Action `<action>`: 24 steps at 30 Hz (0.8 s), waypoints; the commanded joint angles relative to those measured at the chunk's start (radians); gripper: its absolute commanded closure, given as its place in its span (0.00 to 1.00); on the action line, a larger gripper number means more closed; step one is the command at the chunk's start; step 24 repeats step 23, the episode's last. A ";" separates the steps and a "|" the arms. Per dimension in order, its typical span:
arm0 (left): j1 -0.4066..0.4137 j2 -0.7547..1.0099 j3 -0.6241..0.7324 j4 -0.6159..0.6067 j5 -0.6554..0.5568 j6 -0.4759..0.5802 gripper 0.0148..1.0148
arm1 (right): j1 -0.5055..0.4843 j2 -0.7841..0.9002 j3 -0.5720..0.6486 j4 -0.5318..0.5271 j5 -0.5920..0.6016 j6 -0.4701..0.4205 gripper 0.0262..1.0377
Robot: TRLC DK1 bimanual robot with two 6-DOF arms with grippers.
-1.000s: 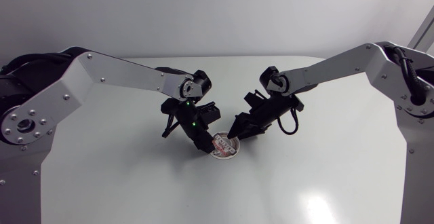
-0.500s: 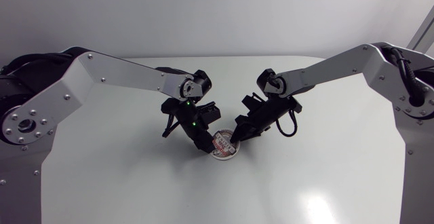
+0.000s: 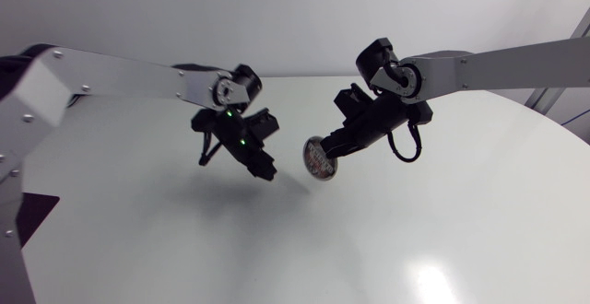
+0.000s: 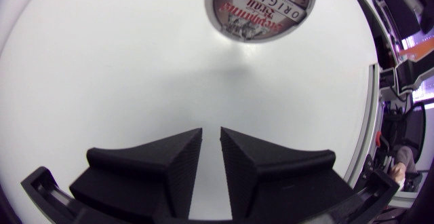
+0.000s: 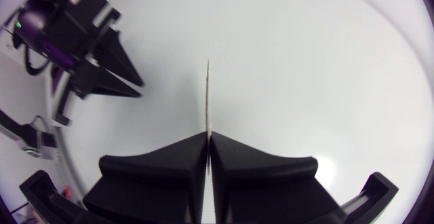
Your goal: Turn the coaster over.
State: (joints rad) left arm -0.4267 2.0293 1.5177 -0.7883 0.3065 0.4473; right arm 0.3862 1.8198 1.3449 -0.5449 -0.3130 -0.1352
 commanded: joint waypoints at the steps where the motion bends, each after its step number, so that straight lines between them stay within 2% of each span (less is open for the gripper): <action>1: 0.043 -0.158 -0.022 0.057 -0.001 -0.053 0.77 | 0.097 -0.062 -0.090 0.065 0.184 -0.050 0.98; 2: 0.063 -0.202 -0.050 0.101 -0.001 -0.078 0.73 | 0.141 -0.074 -0.122 0.112 0.305 -0.083 0.98; 4: 0.097 -0.277 -0.097 0.166 -0.007 -0.122 0.61 | 0.229 -0.073 -0.210 0.273 0.563 -0.185 0.98; 6: 0.128 -0.354 -0.177 0.258 -0.047 -0.157 0.59 | 0.283 -0.043 -0.245 0.330 0.658 -0.234 0.98; 8: 0.151 -0.416 -0.246 0.317 -0.075 -0.176 0.55 | 0.333 -0.014 -0.294 0.450 0.766 -0.330 0.98; 11: 0.175 -0.494 -0.337 0.376 -0.101 -0.196 0.49 | 0.379 0.033 -0.328 0.522 0.844 -0.406 0.98; 15: 0.177 -0.538 -0.402 0.379 -0.113 -0.194 0.40 | 0.430 0.076 -0.382 0.646 0.887 -0.511 0.98; 19: 0.164 -0.551 -0.449 0.385 -0.132 -0.196 0.39 | 0.473 0.098 -0.380 0.677 0.904 -0.526 0.95; 20: 0.160 -0.554 -0.450 0.385 -0.135 -0.194 0.39 | 0.484 0.093 -0.385 0.685 0.905 -0.531 0.88; 22: 0.154 -0.557 -0.450 0.385 -0.141 -0.194 0.36 | 0.496 0.076 -0.395 0.700 0.905 -0.538 0.59; 23: 0.151 -0.558 -0.450 0.385 -0.142 -0.194 0.33 | 0.499 0.064 -0.398 0.700 0.904 -0.537 0.49; 24: 0.151 -0.558 -0.450 0.385 -0.142 -0.194 0.33 | 0.499 0.064 -0.398 0.700 0.904 -0.537 0.49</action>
